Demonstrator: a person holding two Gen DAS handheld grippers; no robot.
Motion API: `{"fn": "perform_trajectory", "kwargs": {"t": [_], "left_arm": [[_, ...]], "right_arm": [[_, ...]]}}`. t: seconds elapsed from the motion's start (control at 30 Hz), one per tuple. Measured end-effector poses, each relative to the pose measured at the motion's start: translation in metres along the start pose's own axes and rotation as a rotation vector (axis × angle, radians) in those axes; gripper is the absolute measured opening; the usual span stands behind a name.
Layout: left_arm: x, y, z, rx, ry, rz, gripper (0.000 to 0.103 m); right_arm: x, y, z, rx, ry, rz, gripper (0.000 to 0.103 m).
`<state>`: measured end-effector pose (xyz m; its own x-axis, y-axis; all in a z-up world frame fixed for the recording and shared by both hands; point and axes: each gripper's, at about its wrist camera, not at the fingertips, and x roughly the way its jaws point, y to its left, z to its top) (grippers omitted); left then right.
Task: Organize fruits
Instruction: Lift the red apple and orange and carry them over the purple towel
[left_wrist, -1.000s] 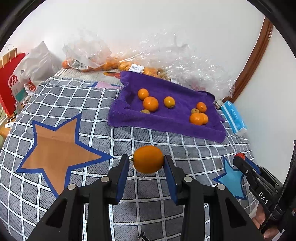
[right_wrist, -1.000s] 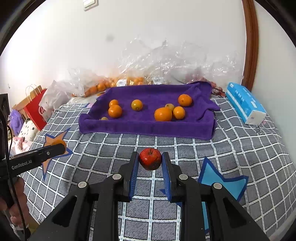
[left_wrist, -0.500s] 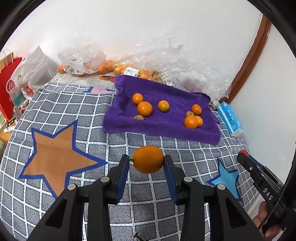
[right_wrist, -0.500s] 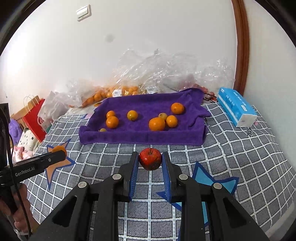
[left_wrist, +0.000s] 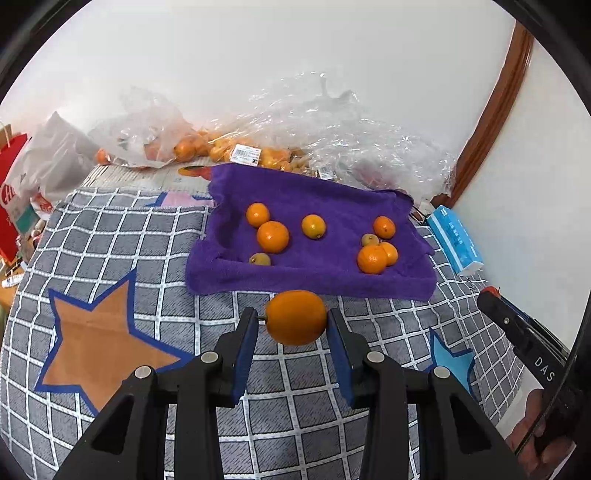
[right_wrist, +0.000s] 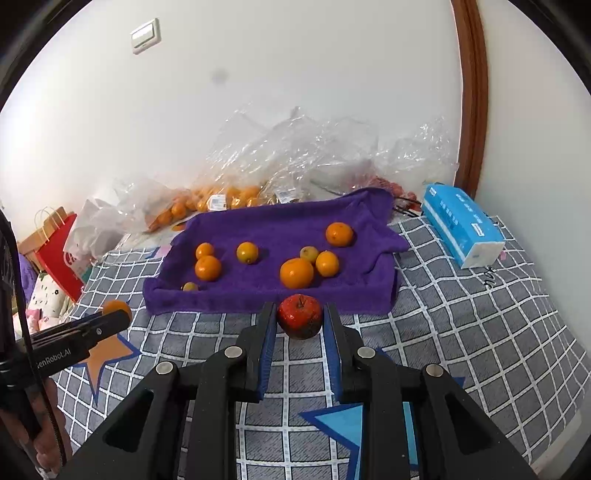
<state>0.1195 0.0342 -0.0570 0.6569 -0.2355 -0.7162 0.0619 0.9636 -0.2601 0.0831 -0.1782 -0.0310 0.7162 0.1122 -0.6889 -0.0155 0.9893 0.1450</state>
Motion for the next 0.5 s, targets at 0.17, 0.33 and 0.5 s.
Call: {"fn": "perform_trajectory", "kwargs": {"t": [0.17, 0.33, 0.5], "left_arm": [[0.000, -0.002, 0.008, 0.006, -0.009, -0.008, 0.036], [0.001, -0.002, 0.018, 0.013, -0.015, -0.001, 0.036], [0.002, -0.002, 0.026, 0.008, -0.020, 0.002, 0.036]], "right_arm": [[0.003, 0.001, 0.009, 0.004, -0.004, -0.006, 0.025], [0.008, 0.003, 0.016, 0.007, -0.007, -0.003, 0.025], [0.014, 0.003, 0.021, 0.007, -0.005, 0.002, 0.025]]}}
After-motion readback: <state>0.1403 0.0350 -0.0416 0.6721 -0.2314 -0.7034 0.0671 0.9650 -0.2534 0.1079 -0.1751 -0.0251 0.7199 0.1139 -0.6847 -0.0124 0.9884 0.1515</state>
